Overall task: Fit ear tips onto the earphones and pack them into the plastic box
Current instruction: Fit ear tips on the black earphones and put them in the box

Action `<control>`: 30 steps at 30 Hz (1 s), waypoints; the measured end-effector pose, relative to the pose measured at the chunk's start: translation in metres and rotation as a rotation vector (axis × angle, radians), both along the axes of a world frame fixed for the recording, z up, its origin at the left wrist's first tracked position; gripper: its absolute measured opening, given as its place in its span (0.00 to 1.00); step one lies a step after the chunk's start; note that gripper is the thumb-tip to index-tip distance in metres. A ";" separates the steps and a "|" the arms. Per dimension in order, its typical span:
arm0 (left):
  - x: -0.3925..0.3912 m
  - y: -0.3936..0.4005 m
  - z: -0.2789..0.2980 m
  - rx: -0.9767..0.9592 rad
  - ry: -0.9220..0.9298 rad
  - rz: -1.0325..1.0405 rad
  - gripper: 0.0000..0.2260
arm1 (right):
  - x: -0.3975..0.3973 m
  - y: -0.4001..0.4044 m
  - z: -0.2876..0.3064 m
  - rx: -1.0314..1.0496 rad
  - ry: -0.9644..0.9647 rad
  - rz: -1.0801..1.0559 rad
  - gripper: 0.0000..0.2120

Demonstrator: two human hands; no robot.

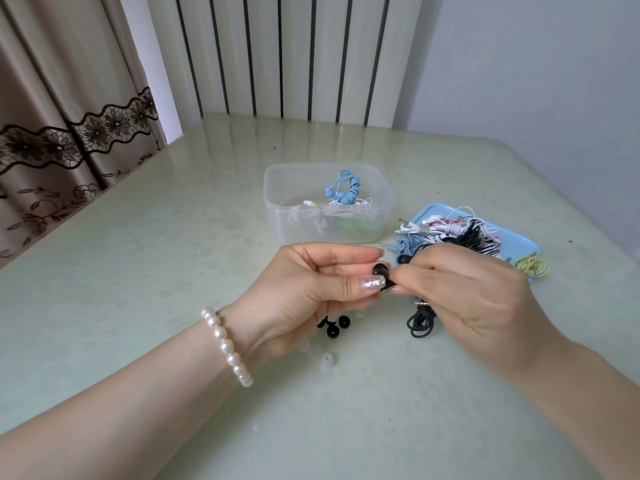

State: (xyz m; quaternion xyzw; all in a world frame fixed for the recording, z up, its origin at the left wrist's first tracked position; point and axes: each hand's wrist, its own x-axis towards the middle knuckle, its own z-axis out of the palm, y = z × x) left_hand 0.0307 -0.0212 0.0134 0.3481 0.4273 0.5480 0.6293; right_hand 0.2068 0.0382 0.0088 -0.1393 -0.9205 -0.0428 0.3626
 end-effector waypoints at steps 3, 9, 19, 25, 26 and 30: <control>-0.001 -0.001 0.001 0.021 0.027 0.001 0.11 | 0.000 0.000 -0.001 0.010 0.003 0.015 0.09; -0.001 -0.001 0.002 0.032 0.059 0.010 0.11 | 0.000 0.000 -0.002 0.005 0.004 0.019 0.09; 0.003 -0.002 0.003 0.056 0.106 0.093 0.08 | -0.001 0.001 -0.005 0.020 0.041 -0.009 0.09; 0.005 -0.003 0.003 0.100 0.143 0.159 0.06 | -0.001 0.001 -0.007 -0.001 0.052 -0.019 0.13; 0.005 -0.003 0.003 0.096 0.141 0.149 0.06 | -0.001 0.000 -0.008 -0.048 0.065 -0.014 0.12; 0.003 -0.003 0.002 0.066 0.106 0.092 0.08 | -0.002 0.001 -0.012 -0.379 0.187 0.074 0.11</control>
